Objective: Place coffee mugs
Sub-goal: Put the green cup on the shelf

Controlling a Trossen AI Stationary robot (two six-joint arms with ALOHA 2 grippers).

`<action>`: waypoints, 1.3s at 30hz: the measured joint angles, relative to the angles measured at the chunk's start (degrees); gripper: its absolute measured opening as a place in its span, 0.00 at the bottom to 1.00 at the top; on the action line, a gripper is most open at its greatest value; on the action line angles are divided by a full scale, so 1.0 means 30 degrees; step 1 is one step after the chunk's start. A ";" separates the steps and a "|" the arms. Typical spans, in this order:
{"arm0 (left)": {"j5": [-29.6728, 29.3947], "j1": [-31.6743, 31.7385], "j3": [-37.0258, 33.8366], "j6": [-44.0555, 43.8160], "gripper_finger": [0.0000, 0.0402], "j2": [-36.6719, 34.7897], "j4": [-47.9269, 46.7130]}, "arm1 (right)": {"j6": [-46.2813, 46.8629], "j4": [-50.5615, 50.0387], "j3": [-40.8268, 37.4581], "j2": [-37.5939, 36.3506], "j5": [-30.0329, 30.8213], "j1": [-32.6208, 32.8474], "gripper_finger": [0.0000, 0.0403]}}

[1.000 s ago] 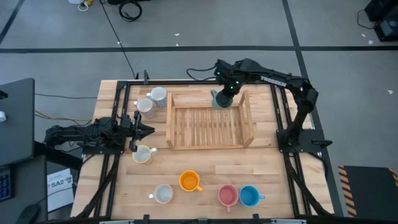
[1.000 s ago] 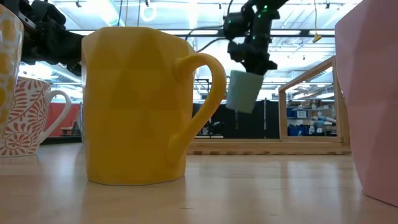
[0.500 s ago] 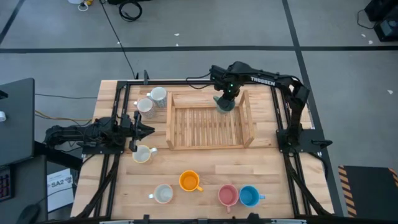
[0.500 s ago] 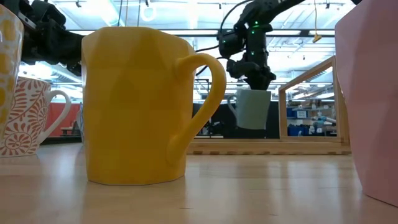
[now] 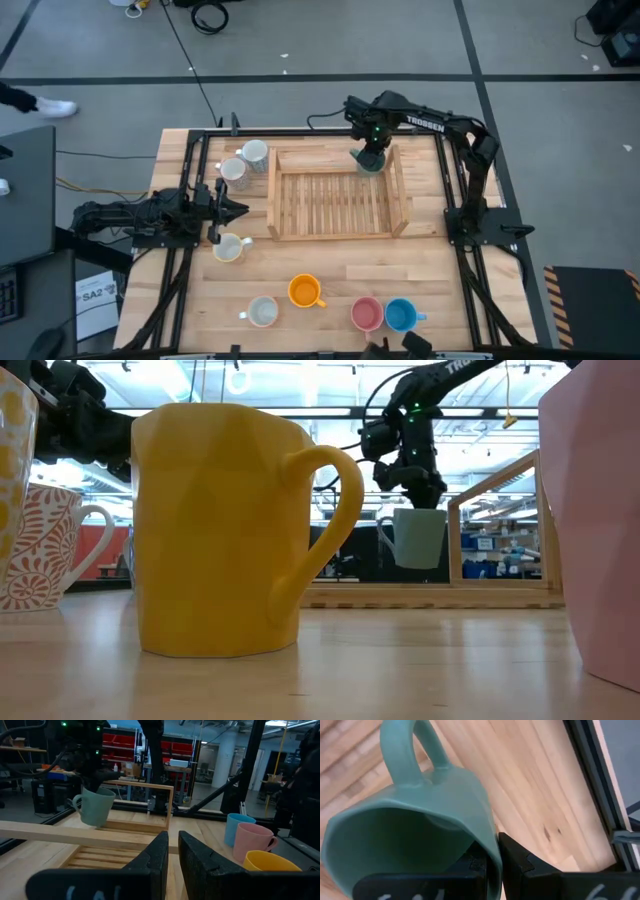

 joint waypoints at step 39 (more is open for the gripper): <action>0.0000 0.0007 0.0000 0.0000 0.13 0.0000 0.0000 | -0.4309 0.0794 -0.2626 -0.0015 -0.0620 0.0917 0.09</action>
